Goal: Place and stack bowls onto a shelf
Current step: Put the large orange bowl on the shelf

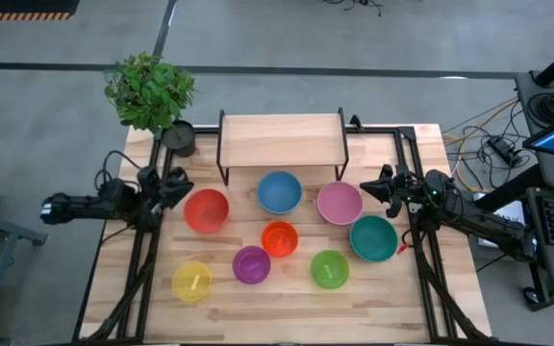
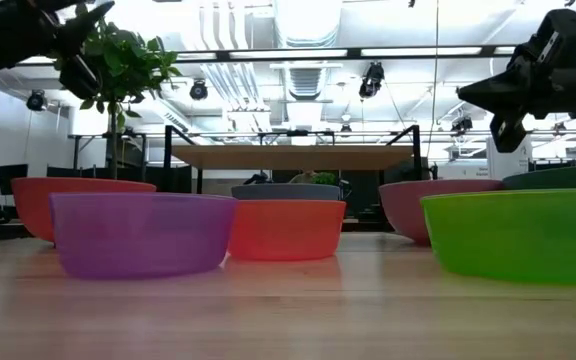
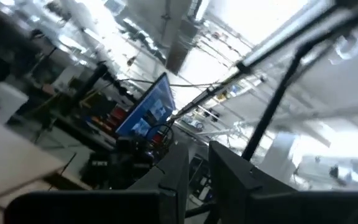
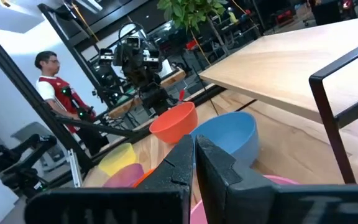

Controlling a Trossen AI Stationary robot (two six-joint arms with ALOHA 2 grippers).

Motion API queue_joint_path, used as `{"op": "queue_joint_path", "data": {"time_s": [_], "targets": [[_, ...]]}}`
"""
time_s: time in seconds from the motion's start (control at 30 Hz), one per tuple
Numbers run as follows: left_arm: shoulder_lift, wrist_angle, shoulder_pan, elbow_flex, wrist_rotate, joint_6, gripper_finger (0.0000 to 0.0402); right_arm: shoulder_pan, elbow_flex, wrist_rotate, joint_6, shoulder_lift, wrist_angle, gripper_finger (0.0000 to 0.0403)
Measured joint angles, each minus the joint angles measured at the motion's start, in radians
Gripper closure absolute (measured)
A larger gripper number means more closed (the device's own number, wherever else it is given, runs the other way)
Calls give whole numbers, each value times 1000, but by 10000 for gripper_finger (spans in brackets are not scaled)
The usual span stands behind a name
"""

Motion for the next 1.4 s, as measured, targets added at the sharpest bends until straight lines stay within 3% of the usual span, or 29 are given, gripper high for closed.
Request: {"op": "queue_joint_path", "data": {"time_s": [0.17, 0.33, 0.67, 0.87, 1.1, 1.4], "targets": [[119, -5, 0, 17, -41, -60, 363, 0, 0, 16, 33, 0, 1, 394], [307, -88, 0, 144, -41, -104, 364, 0, 0, 16, 34, 0, 20, 394], [686, -1072, -18, 638, -22, -327, 364, 0, 0, 23, -26, 0, 29, 394], [927, -1469, -49, 831, -22, -497, 364, 0, 0, 69, -30, 0, 51, 394], [1171, -1575, -118, 978, -10, -536, 364, 0, 0, 69, -28, 0, 51, 394], [1356, -1598, -135, 1004, 38, -558, 362, 0, 0, 69, -28, 0, 44, 394]]}}
